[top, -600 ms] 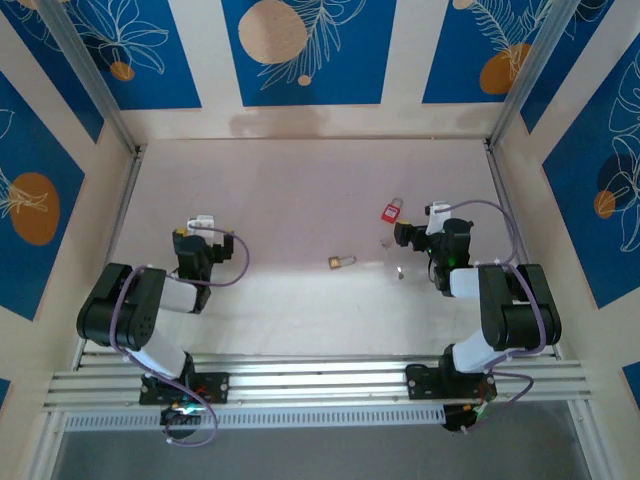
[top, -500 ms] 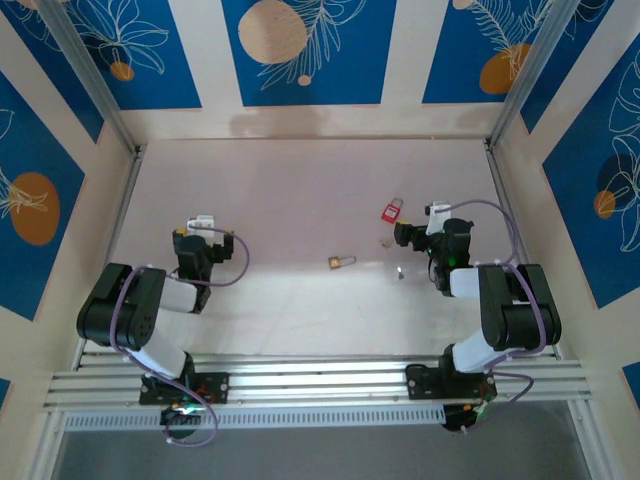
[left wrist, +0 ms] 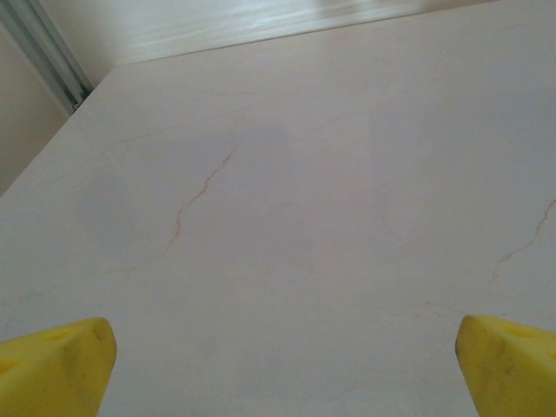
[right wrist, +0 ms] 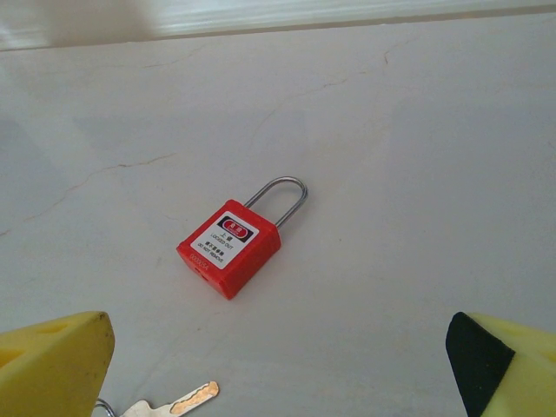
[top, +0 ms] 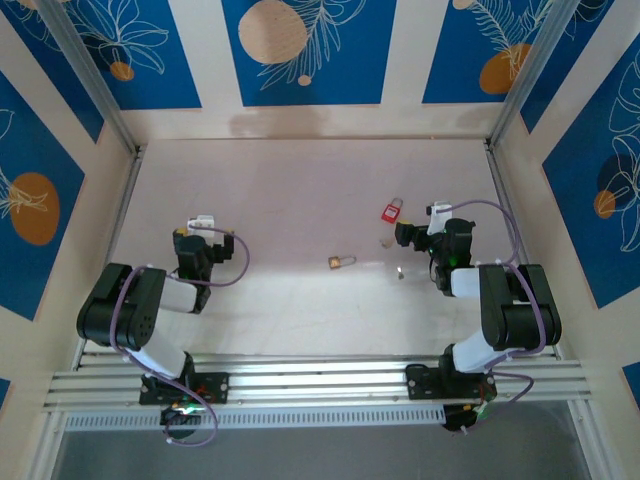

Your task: Unlock with the key

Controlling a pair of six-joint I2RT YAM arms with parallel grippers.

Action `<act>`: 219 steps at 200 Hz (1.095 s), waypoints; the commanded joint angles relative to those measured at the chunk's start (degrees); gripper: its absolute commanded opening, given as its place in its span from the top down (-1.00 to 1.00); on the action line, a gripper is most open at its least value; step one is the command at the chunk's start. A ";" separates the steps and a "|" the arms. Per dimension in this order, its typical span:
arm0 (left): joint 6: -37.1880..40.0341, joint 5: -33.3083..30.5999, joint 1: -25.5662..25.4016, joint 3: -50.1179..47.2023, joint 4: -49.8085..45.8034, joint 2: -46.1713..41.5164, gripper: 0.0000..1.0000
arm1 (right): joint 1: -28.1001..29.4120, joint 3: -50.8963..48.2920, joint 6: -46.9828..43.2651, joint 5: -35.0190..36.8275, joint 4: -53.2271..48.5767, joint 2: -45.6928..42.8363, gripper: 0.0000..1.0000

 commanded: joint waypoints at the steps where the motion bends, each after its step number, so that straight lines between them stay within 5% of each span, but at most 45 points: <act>1: -0.57 -0.21 0.83 1.01 0.06 -0.74 -1.00 | -0.34 0.30 0.38 -1.23 0.05 -0.07 -0.98; 40: -0.36 -0.77 0.78 0.67 0.90 -0.89 -1.00 | 0.18 0.13 0.15 -0.14 0.38 -0.18 -0.98; 61: 0.51 -2.07 -0.11 0.62 -3.25 -6.84 -1.00 | 2.06 1.34 0.48 7.27 -2.98 -2.31 -0.98; 97: -1.81 -4.25 -2.20 11.12 -32.14 -25.06 -1.00 | 6.32 14.71 2.96 15.45 -31.40 -10.44 -0.98; 120: -17.26 -6.54 -2.45 23.61 -55.00 -31.36 -1.00 | 8.37 27.02 13.33 20.87 -52.31 -13.51 -0.98; 139: -31.55 -8.73 -2.32 30.50 -70.59 -35.24 -1.00 | 4.42 32.82 28.08 16.91 -63.20 -13.06 -0.98; 152: -38.37 -10.57 -2.24 28.28 -69.92 -38.13 -1.00 | -1.40 33.70 38.94 10.39 -67.73 -10.91 -0.98; 172: -37.06 -3.89 -1.79 22.99 -63.14 -41.89 -1.00 | -6.77 36.28 37.59 -3.04 -69.73 -5.59 -0.89; 219: -36.99 7.96 -1.84 28.43 -74.44 -33.06 -0.97 | 2.86 48.10 25.97 2.69 -78.51 6.89 -0.85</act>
